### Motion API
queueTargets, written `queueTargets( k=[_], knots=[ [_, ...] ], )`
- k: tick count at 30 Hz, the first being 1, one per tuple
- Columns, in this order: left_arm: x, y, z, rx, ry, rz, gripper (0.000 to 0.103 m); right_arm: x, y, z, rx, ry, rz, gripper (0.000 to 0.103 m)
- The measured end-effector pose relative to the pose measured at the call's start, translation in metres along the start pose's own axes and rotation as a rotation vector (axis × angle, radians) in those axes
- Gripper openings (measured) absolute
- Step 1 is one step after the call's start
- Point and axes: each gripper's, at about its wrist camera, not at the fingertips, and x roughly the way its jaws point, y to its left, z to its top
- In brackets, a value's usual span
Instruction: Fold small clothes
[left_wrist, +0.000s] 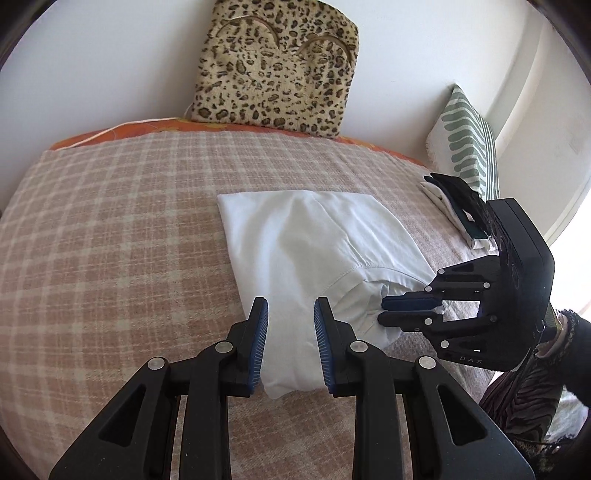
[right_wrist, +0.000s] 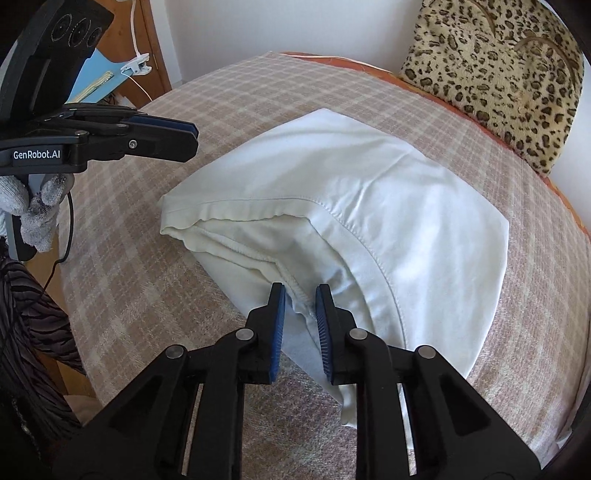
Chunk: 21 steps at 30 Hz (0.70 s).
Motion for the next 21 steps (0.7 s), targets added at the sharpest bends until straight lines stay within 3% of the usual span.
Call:
queueTargets(
  k=[3,6,9,11,14,15,16,21],
  knots=[
    [0.0,0.003,0.001,-0.014,0.0,0.01,0.024,-0.005,0.004,-0.001,-0.024,0.002,-0.001,0.005],
    [-0.001,0.011,0.0,-0.056,0.002,-0.001,0.024,-0.017,0.003,-0.005,-0.021,0.0,0.105,0.004],
    [-0.004,0.021,-0.007,-0.149,0.016,-0.023,0.041,-0.032,0.002,-0.009,-0.013,-0.018,0.125,0.005],
    [-0.007,0.031,-0.014,-0.25,0.024,-0.075,0.044,-0.041,-0.013,-0.011,0.056,-0.038,0.139,0.009],
    [-0.01,0.048,-0.027,-0.428,0.037,-0.146,0.049,-0.054,-0.05,-0.014,0.217,-0.099,0.181,0.043],
    [-0.009,0.052,-0.031,-0.481,0.042,-0.168,0.05,-0.056,-0.063,-0.015,0.27,-0.12,0.182,0.059],
    [-0.008,0.056,-0.035,-0.53,0.05,-0.185,0.05,-0.058,-0.074,-0.017,0.316,-0.136,0.188,0.065],
    [0.003,0.058,-0.052,-0.677,0.103,-0.244,0.054,-0.046,-0.13,-0.029,0.555,-0.15,0.22,0.069]
  ],
)
